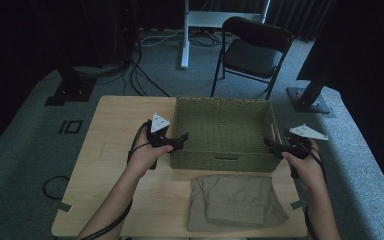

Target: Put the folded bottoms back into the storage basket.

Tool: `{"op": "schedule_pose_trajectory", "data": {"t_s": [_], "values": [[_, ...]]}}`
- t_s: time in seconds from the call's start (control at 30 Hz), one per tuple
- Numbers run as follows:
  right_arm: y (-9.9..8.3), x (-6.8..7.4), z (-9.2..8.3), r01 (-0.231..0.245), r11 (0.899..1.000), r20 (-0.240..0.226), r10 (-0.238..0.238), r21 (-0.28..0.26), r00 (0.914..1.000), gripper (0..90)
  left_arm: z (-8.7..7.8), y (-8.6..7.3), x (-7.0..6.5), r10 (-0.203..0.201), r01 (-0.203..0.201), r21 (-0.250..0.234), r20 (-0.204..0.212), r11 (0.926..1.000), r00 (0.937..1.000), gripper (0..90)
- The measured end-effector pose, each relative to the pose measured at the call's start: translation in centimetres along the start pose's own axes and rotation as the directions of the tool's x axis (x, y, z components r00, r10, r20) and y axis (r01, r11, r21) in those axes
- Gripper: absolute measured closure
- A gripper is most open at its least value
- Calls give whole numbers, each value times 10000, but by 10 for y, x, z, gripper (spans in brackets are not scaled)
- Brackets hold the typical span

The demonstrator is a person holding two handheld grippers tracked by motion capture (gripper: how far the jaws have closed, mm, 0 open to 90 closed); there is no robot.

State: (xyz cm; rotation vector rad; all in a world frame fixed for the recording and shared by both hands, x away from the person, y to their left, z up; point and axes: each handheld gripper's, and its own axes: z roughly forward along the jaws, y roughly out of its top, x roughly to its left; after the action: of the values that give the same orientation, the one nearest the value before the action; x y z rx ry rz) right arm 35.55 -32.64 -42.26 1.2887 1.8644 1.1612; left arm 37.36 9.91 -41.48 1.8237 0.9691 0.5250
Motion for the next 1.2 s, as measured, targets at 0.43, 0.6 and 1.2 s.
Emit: {"op": "schedule_pose_trajectory", "data": {"t_s": [0.43,0.6,1.2], "values": [[-20,17,-16,132,9998,-468,-137,-120,9988,147,-10,-16,-25,342,-334,-135,629,9993,9974,188],[-28,23,-24,222,9995,-558,-233,-216,9982,147,-13,-23,-39,656,-648,-126,901,9978,9938,188],[-63,41,-44,299,9995,-907,-306,-96,9954,148,-12,-56,-61,561,-640,615,1220,9961,9909,188]]}}
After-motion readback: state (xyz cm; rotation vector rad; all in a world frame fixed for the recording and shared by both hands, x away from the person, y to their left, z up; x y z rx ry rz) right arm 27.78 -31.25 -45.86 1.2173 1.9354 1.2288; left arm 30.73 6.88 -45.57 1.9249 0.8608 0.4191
